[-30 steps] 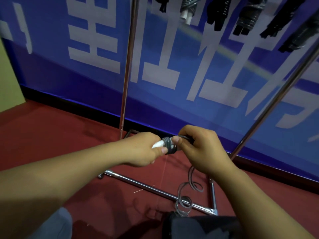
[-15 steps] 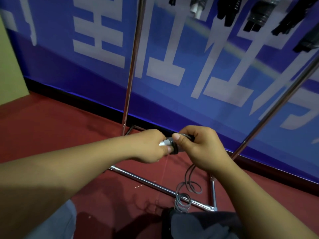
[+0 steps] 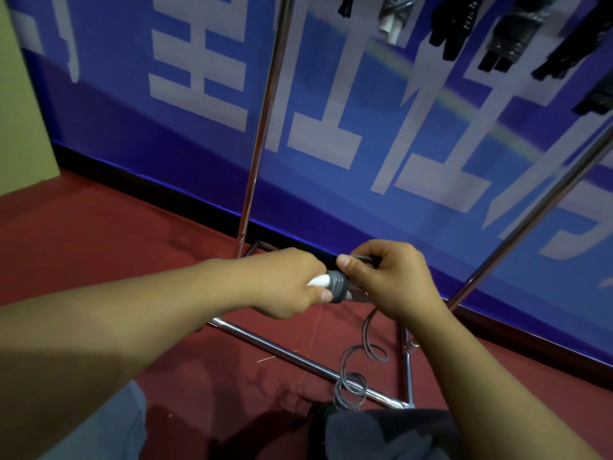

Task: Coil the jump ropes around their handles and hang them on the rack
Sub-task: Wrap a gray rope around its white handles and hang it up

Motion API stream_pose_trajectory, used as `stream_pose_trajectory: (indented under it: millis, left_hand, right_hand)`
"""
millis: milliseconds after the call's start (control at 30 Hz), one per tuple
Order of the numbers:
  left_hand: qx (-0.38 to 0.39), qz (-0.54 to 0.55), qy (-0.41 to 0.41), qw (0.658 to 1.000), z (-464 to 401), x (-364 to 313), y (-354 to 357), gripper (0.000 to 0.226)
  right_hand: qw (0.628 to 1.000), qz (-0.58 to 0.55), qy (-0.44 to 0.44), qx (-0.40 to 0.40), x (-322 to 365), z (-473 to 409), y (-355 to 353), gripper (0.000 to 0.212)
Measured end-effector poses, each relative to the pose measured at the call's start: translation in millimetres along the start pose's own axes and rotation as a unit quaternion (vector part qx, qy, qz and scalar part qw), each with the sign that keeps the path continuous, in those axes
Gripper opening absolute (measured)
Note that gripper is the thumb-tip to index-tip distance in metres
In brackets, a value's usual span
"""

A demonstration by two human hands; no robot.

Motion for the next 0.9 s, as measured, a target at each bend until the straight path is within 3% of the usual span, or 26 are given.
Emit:
stream_pose_trajectory:
  millis: [167, 367, 533, 600, 667, 733, 800, 900]
  left_hand:
    - [0.001, -0.091, 0.051, 0.995, 12.9, -4.8, 1.7, 0.025]
    - [-0.006, -0.030, 0.122, 0.992, 17.2, -13.7, -1.6, 0.031]
    - [0.051, 0.150, 0.159, 0.975, 18.7, -22.6, 0.7, 0.019]
    - [0.065, 0.228, 0.166, 0.957, 17.7, -25.2, -0.9, 0.024]
    - [0.070, 0.303, 0.167, 0.936, 17.5, -26.1, -4.2, 0.028]
    - [0.056, 0.361, 0.176, 0.914, 17.3, -27.2, -9.7, 0.022]
    - [0.027, 0.411, 0.167, 0.896, 15.5, -26.0, -15.4, 0.013]
    - [-0.013, 0.460, 0.139, 0.877, 10.9, -19.9, -22.6, 0.028]
  right_hand:
    - [0.990, -0.103, 0.026, 0.096, -6.0, 0.3, 9.7, 0.019]
    - [0.926, -0.317, 0.099, 0.178, -13.0, 1.5, 13.1, 0.021]
    - [0.895, -0.352, 0.146, 0.232, -20.3, 2.0, 15.5, 0.023]
    - [0.896, -0.346, 0.161, 0.228, -23.9, 0.1, 16.2, 0.015]
    - [0.896, -0.349, 0.183, 0.204, -29.5, 0.5, 18.2, 0.024]
    - [0.905, -0.331, 0.183, 0.195, -30.3, 1.7, 20.7, 0.032]
    - [0.915, -0.323, 0.173, 0.169, -29.6, -0.1, 19.6, 0.016]
    - [0.906, -0.359, 0.179, 0.138, -27.8, -4.1, 15.1, 0.027]
Point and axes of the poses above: each hand's wrist, its own z-axis away from the middle knuckle, its own y-axis out of the palm, x = y × z, the point moved 4 cm from there along -z, towards the middle knuckle, and after that the axes turned 10 degrees about -y, right-handed, at the moved point
